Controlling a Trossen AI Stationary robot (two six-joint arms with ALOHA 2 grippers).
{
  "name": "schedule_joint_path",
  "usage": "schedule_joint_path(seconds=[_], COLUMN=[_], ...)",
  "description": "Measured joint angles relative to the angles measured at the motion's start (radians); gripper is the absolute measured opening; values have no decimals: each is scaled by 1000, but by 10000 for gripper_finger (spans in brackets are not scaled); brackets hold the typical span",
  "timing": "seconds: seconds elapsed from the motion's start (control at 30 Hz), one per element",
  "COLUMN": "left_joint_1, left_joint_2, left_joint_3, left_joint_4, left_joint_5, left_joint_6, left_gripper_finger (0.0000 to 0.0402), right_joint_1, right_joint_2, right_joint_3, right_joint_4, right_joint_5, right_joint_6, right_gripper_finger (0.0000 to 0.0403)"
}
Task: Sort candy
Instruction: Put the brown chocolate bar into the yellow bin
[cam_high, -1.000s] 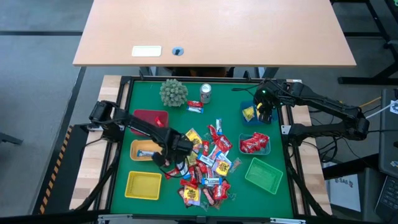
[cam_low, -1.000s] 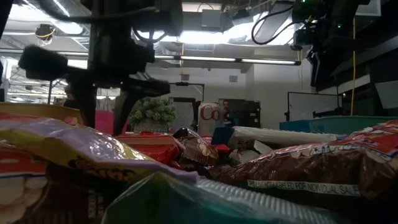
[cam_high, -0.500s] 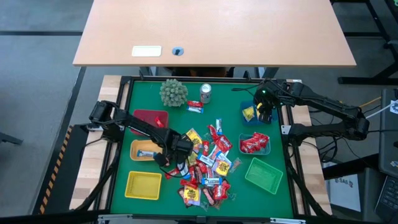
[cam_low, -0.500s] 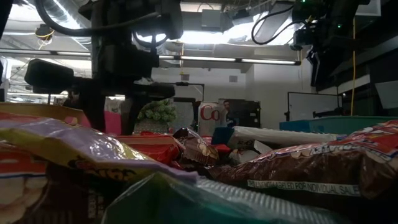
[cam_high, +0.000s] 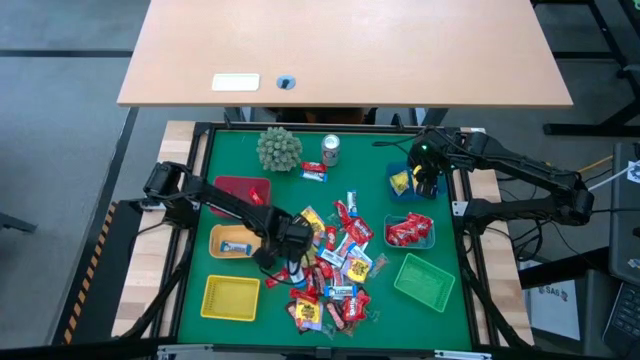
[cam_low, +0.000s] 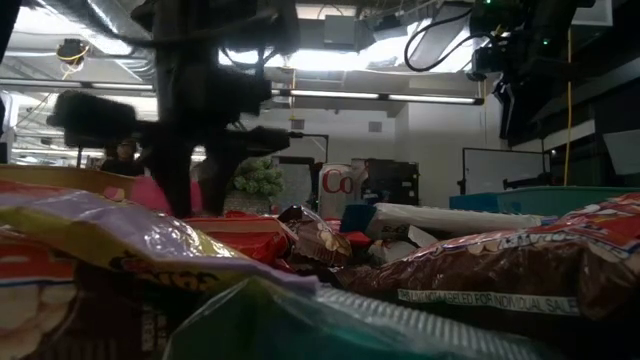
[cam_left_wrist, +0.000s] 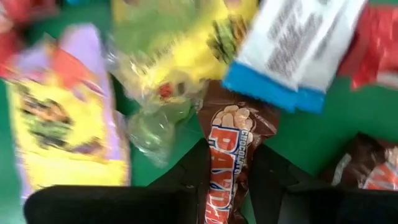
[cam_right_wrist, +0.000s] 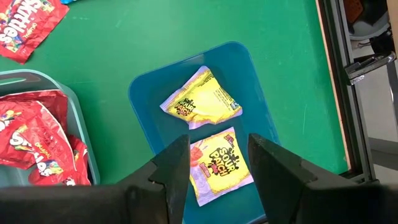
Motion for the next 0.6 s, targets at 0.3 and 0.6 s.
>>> schedule_joint_path(seconds=[0.3,0.6], left_joint_1=[0,-46], left_joint_2=[0,0], left_joint_3=[169,389], left_joint_4=[-59,-292], left_joint_5=[-100,-65], left_joint_6=[-112,-442], left_gripper_finger=[71,71], right_joint_1=[0,0], right_joint_2=[0,0], right_joint_3=[0,0], right_joint_4=[0,0], right_joint_5=[0,0], right_joint_6=[0,0], right_gripper_finger=[160,160])
